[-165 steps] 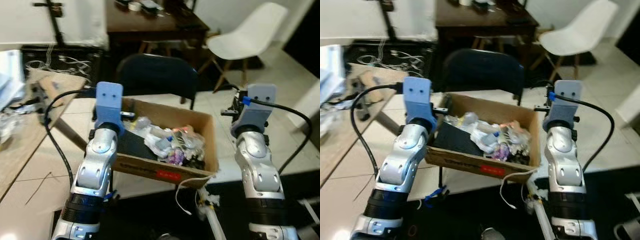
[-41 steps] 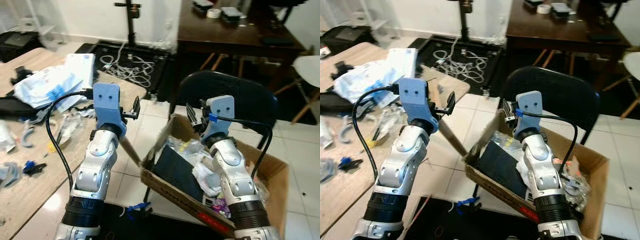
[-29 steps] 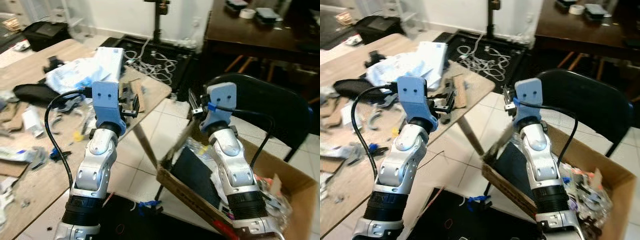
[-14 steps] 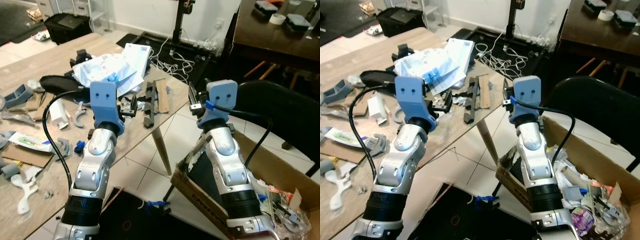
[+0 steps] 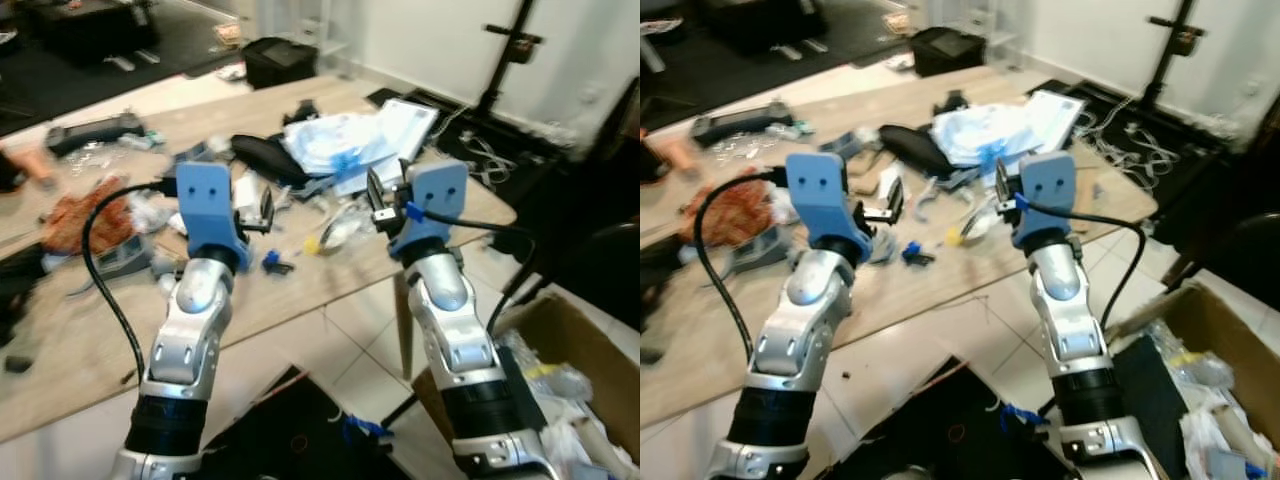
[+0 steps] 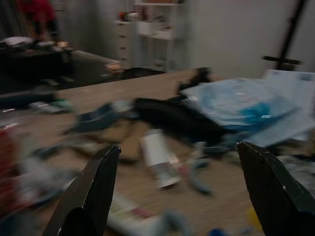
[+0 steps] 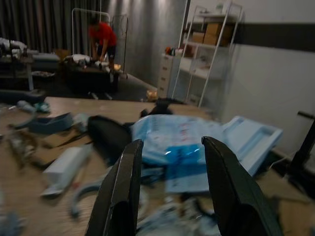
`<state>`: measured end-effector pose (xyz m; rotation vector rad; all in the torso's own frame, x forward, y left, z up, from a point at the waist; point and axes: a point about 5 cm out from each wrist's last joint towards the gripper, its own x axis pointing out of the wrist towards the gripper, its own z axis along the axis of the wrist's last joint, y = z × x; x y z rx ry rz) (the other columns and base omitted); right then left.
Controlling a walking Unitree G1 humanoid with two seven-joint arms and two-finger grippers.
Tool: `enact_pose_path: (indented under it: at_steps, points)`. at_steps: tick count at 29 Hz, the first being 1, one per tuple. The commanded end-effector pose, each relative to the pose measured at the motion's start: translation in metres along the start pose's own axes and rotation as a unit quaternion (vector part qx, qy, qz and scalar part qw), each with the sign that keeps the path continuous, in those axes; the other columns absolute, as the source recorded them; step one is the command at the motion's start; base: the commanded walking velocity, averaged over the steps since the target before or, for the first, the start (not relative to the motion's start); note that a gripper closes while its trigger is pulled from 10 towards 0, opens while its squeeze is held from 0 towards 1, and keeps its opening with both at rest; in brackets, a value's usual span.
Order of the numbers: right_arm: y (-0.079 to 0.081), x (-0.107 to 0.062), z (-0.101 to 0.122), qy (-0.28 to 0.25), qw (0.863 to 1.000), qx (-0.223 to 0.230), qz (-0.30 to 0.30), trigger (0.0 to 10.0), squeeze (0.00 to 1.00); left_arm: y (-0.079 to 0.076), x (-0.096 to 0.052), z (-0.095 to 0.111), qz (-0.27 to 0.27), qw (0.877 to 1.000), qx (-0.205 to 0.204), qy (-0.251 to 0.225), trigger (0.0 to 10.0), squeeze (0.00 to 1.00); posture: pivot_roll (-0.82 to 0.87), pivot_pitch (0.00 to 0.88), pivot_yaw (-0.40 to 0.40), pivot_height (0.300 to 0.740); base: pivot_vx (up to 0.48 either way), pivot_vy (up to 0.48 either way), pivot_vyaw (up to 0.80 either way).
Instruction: Picking trash to rubbish bin
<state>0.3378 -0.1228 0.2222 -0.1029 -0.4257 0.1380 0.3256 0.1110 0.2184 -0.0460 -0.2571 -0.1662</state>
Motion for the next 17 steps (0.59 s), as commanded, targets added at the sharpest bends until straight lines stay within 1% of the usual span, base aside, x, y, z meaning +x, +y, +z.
enact_pose_path:
  at_steps: [1, 13, 17]
  points:
    - [-0.0003, -0.0015, 0.0015, 0.000, 1.000, 0.001, 0.000, 10.0, 0.00, 0.0000, -0.0015, -0.0009, 0.000, 1.000, 0.001, 0.005, 10.0, 0.00, 0.00, 0.110, 0.001, 0.740, 0.000, 0.000, 0.80]
    - [-0.0025, -0.0040, -0.0017, 0.015, 1.000, 0.014, -0.008, 10.0, 0.00, -0.0005, -0.0006, -0.0024, -0.006, 1.000, 0.011, 0.019, 10.0, 0.00, 0.01, 0.127, 0.010, 0.740, 0.000, 0.000, 0.80]
    - [-0.0039, -0.0045, -0.0022, 0.019, 1.000, 0.016, -0.009, 10.0, 0.00, -0.0014, 0.0006, -0.0045, -0.007, 0.999, 0.014, 0.032, 10.0, 0.00, 0.01, 0.127, 0.010, 0.740, 0.000, 0.000, 0.80]
